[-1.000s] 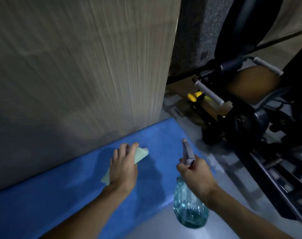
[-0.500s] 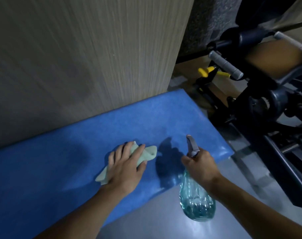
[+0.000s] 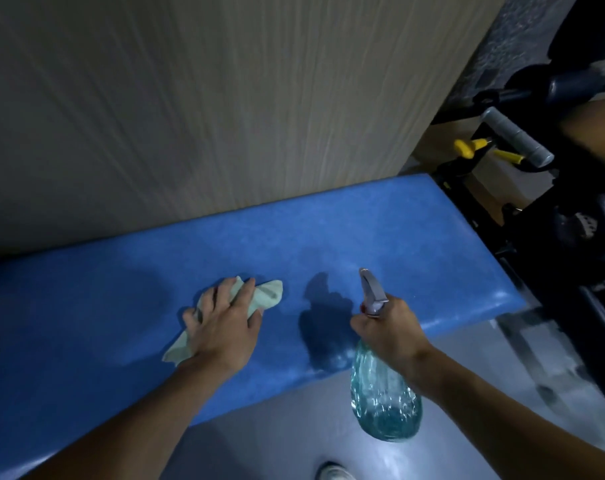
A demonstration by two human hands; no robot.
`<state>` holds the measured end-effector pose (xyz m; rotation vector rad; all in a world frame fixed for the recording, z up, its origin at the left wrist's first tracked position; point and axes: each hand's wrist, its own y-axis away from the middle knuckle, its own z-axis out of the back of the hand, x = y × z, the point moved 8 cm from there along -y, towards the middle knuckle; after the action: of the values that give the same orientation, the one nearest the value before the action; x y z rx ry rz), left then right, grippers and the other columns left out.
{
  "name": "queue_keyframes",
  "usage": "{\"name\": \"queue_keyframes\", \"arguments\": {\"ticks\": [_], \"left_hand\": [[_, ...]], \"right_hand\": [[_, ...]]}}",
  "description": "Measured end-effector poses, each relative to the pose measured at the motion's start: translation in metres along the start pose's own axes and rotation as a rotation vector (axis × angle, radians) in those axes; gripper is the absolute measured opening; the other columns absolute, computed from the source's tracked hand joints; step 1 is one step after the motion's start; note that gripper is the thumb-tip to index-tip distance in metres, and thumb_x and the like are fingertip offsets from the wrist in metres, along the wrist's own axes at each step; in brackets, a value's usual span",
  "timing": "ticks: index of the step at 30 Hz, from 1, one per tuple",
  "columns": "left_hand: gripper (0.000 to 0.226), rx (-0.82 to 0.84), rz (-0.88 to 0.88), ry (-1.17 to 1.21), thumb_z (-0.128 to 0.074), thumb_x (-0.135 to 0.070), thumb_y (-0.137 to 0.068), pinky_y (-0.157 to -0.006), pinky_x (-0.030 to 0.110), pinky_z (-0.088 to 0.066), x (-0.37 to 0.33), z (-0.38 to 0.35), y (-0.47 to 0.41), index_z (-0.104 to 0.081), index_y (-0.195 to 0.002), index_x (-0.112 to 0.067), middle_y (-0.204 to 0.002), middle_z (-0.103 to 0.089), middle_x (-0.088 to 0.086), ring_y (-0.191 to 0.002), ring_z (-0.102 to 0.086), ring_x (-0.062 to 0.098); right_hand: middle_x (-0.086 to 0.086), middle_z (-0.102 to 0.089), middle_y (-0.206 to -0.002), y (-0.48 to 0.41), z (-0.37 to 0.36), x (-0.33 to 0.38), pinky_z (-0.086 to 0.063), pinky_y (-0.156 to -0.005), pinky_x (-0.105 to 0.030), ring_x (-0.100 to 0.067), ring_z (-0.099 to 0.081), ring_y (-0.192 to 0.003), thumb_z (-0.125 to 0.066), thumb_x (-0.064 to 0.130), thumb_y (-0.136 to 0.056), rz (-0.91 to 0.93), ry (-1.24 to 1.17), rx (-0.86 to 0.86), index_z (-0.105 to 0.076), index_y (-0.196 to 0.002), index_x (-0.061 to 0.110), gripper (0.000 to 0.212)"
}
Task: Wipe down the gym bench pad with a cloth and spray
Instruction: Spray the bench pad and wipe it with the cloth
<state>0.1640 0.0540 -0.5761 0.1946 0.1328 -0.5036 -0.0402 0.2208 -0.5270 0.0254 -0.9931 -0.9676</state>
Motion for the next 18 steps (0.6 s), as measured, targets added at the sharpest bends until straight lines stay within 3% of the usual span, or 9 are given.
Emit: {"name": "queue_keyframes", "arguments": {"ticks": [2, 5, 8, 11, 13, 15, 18], "left_hand": [[0.055, -0.005, 0.027, -0.016, -0.036, -0.054, -0.099, -0.102, 0.049, -0.023, 0.021, 0.002, 0.006, -0.025, -0.151, -0.044, -0.156, -0.019, -0.011, -0.138, -0.020, 0.020], [0.056, -0.006, 0.062, 0.008, -0.029, -0.061, -0.097, -0.104, 0.048, -0.022, 0.050, 0.005, 0.015, -0.024, -0.150, -0.043, -0.154, -0.020, -0.013, -0.138, -0.020, 0.017], [0.054, 0.008, 0.103, 0.075, -0.017, -0.063, -0.097, -0.106, 0.048, -0.018, 0.076, 0.009, 0.024, -0.023, -0.148, -0.046, -0.151, -0.021, -0.015, -0.137, -0.018, 0.012], [0.050, -0.009, 0.143, 0.060, -0.022, -0.058, -0.099, -0.107, 0.049, -0.018, 0.106, 0.013, 0.035, -0.024, -0.148, -0.048, -0.152, -0.021, -0.014, -0.138, -0.018, 0.014], [0.050, -0.014, 0.156, 0.051, -0.027, -0.058, -0.099, -0.106, 0.050, -0.018, 0.126, 0.013, 0.043, -0.025, -0.148, -0.049, -0.153, -0.020, -0.013, -0.138, -0.017, 0.016], [0.049, -0.024, 0.180, 0.053, -0.029, -0.058, -0.099, -0.106, 0.051, -0.019, 0.148, 0.015, 0.052, -0.026, -0.148, -0.050, -0.152, -0.020, -0.013, -0.137, -0.017, 0.017], [0.048, -0.023, 0.225, 0.062, -0.030, -0.057, -0.099, -0.104, 0.051, -0.020, 0.180, 0.016, 0.065, -0.025, -0.147, -0.051, -0.152, -0.018, -0.013, -0.135, -0.016, 0.017]], "right_hand": [[-0.004, -0.047, -0.067, 0.006, -0.015, 0.006, -0.036, -0.056, -0.032, -0.022, -0.040, -0.058, -0.059, 0.011, -0.081, 0.003, -0.054, 0.049, -0.053, -0.076, 0.017, 0.010], [-0.002, -0.047, -0.066, 0.018, -0.038, 0.017, -0.036, -0.056, -0.031, -0.020, -0.039, -0.058, -0.059, 0.014, -0.079, 0.001, -0.090, 0.095, -0.056, -0.080, 0.013, 0.004], [-0.005, -0.048, -0.071, 0.030, -0.066, 0.029, -0.038, -0.059, -0.034, -0.019, -0.040, -0.062, -0.058, 0.020, -0.069, 0.016, -0.129, 0.164, -0.056, -0.095, 0.003, 0.031], [-0.004, -0.049, -0.071, 0.036, -0.089, 0.042, -0.036, -0.053, -0.028, -0.018, -0.039, -0.058, -0.059, 0.012, -0.074, 0.061, -0.063, 0.174, -0.059, -0.102, 0.007, 0.028], [-0.003, -0.048, -0.065, 0.037, -0.098, 0.048, -0.034, -0.048, -0.026, -0.018, -0.039, -0.051, -0.059, 0.008, -0.077, 0.084, -0.006, 0.138, -0.061, -0.094, 0.010, 0.018], [-0.002, -0.045, -0.065, 0.043, -0.113, 0.053, -0.032, -0.050, -0.027, -0.018, -0.037, -0.052, -0.058, 0.005, -0.078, 0.079, -0.012, 0.167, -0.060, -0.090, 0.012, 0.015], [-0.002, -0.046, -0.070, 0.056, -0.141, 0.064, -0.035, -0.058, -0.030, -0.019, -0.040, -0.062, -0.056, 0.004, -0.080, 0.096, -0.051, 0.265, -0.063, -0.099, 0.019, 0.025]]}}
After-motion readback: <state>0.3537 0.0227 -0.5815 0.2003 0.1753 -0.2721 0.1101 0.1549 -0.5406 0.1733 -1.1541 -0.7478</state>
